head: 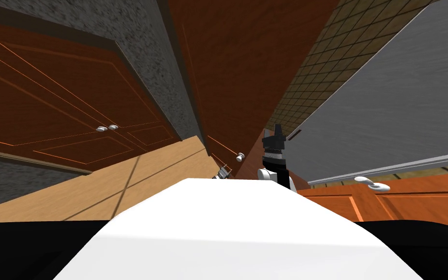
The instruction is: Push the door open
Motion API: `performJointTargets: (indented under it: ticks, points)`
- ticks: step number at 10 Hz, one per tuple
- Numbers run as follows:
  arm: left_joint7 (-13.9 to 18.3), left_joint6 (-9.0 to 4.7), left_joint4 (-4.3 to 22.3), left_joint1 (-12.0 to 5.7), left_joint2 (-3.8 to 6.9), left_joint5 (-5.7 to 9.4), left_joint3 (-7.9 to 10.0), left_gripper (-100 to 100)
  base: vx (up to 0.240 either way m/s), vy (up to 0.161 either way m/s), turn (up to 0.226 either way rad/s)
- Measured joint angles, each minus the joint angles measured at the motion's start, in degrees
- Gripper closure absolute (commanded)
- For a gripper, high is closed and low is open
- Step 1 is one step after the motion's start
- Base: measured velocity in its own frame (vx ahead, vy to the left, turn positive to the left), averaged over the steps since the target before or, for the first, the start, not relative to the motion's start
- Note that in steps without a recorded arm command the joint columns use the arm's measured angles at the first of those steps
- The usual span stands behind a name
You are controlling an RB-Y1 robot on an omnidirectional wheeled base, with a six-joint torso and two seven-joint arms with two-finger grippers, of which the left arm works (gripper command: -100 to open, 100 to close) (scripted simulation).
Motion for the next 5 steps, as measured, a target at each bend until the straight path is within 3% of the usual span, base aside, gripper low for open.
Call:
performJointTargets:
  ticks: [1, 2, 3, 5]
  points:
    - [-0.1, 0.59, -0.8, 0.23, -0.01, 0.2, 0.47, -100, -0.105, -0.144, 0.153]
    - [-0.5, 0.77, -0.9, 0.46, -0.69, 0.55, 1.21, -100, -0.044, -0.078, 0.038]
    - [-0.7, 0.76, -0.9, 0.5, -0.78, 0.59, 1.29, -100, 0.074, -0.096, -0.041]
    - [-0.7, 1.05, -0.6, -0.03, 0.03, 0.61, 1.51, -100, 0.135, -0.135, -0.004]
